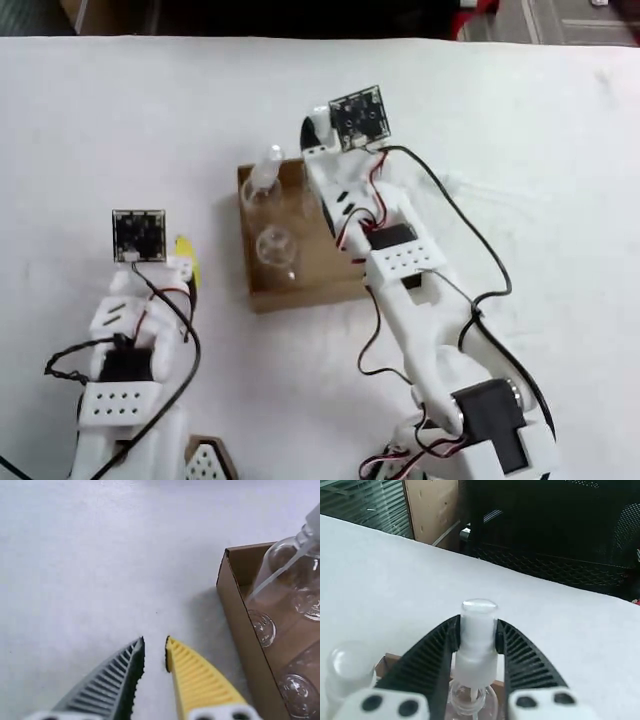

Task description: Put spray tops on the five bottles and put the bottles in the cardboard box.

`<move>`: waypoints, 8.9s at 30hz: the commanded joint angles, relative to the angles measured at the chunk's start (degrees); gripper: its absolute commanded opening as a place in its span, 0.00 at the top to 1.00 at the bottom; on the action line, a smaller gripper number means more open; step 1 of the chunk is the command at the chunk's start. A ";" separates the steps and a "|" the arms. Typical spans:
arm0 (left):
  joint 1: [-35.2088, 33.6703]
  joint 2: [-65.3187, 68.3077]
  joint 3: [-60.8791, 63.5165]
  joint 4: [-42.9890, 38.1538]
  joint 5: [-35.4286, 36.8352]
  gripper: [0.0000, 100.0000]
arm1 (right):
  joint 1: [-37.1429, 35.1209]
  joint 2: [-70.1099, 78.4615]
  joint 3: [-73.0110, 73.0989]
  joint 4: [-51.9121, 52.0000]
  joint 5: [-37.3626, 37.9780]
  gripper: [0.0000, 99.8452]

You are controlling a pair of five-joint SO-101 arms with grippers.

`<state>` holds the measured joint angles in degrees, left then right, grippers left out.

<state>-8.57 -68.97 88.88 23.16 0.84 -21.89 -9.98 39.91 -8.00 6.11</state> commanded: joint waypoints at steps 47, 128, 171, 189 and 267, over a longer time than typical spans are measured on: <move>0.48 -1.10 -1.32 -0.09 -0.53 0.93 | 25.89 6.20 -39.38 58.68 -2.20 0.87; 0.48 -1.10 -1.49 -0.09 -0.53 0.93 | 18.59 44.88 -71.47 79.34 2.20 0.86; 0.48 -1.10 -1.67 -0.09 -0.53 0.93 | 14.64 -18.42 -52.75 85.23 2.29 0.98; 0.48 -1.10 -1.67 -0.09 -0.62 0.93 | 0.92 -61.14 38.24 4.18 2.29 0.98; 0.48 -1.10 -1.76 -0.53 -0.62 0.93 | -0.31 -61.67 56.44 -7.43 5.63 0.88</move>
<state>-8.57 -68.97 88.88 23.16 0.84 -22.59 -70.90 96.35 -15.30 11.03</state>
